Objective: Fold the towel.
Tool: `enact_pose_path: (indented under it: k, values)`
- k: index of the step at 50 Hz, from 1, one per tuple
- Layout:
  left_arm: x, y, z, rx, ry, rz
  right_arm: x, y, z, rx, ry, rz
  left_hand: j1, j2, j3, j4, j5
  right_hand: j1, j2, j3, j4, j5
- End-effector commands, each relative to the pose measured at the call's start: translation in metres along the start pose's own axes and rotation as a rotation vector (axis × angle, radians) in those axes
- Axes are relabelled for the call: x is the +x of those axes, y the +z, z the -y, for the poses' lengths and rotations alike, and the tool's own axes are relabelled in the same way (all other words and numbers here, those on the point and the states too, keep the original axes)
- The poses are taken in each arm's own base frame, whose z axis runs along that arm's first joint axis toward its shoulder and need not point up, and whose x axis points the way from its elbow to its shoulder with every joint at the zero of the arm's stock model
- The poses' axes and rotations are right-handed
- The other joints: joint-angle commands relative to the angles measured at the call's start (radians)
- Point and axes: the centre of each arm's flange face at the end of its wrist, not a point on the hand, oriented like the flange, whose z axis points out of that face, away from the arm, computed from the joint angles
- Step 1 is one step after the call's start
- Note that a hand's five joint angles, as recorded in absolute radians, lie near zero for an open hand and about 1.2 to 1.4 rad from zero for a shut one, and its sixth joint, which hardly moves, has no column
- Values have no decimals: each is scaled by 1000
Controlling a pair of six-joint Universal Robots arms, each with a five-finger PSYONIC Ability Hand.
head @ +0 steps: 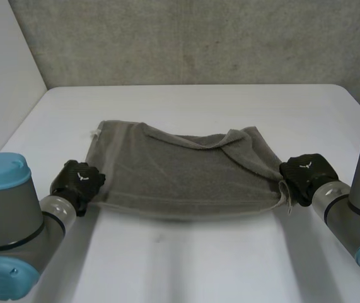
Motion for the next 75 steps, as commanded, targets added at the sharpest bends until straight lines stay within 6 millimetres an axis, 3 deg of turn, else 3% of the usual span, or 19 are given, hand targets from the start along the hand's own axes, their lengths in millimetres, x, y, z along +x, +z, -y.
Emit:
enact_pose_path:
  k: [1,2,3,4,10,12,20,29,32,33,37,38,39,40,41,57,64,75]
  values:
    - [4,-7,4,15,6,-20,3,1,3,7,3,-11,376,375,388,387,390,-225,-191,-266,-265,-165]
    - [4,-7,4,15,6,-20,3,1,3,7,3,-11,376,375,388,387,390,-228,-194,-269,-268,-168]
    - [1,-8,8,26,6,-13,5,1,3,8,5,-15,376,375,388,387,390,-742,-709,-784,-782,-683]
    - [-3,-9,13,41,6,0,5,1,3,8,6,-15,376,375,388,387,390,-1009,-976,-1050,-1049,-949]
    - [-18,-12,30,87,4,40,17,-12,20,59,19,-51,376,375,388,387,390,-1035,-1002,-1077,-1075,-976]
    - [-23,-12,37,93,2,29,26,-25,28,84,54,-75,376,375,388,387,390,-1035,-1002,-1077,-1075,-976]
    - [-31,-11,49,88,-10,-24,25,-56,36,65,172,-40,376,375,388,387,390,-1029,-996,-1071,-1069,-970]
    - [-39,-7,61,98,-21,-35,22,-75,45,127,299,-33,376,375,388,387,390,-1123,-1090,-1165,-1163,-1064]
    - [-42,-6,65,99,-46,-36,19,-77,49,161,308,-28,376,375,388,387,390,-909,-876,-950,-949,-849]
    - [-43,-7,67,98,-61,-40,18,-75,50,173,298,-31,376,375,388,387,390,-732,-698,-773,-772,-672]
    - [-43,-8,67,88,-80,-49,18,-69,51,172,268,-34,376,375,388,387,390,-706,-673,-748,-746,-647]
    - [-43,-8,67,87,-82,-53,20,-64,46,143,245,-38,376,375,388,387,390,-776,-743,-818,-816,-717]
    - [-43,-9,67,86,-82,-51,19,-58,41,118,221,-36,376,375,388,387,390,-1001,-967,-1042,-1041,-941]
    - [-43,-9,67,86,-82,-51,19,-58,41,118,221,-36,376,375,388,387,390,-1003,-969,-1044,-1043,-943]
    - [-43,-9,67,86,-84,-51,17,-56,36,96,201,-33,376,375,388,387,390,-1145,-1112,-1187,-1185,-1086]
    - [-57,3,76,112,-100,-14,-12,-62,-11,4,187,31,376,375,388,387,390,-1145,-1112,-1187,-1185,-1086]
    - [-71,12,71,100,-157,18,-21,-63,-34,0,47,34,376,375,388,387,390,-1103,-1069,-1144,-1143,-1043]
    - [-67,18,65,77,-177,6,-17,-34,-62,29,5,4,376,375,388,387,390,-994,-961,-1036,-1034,-935]
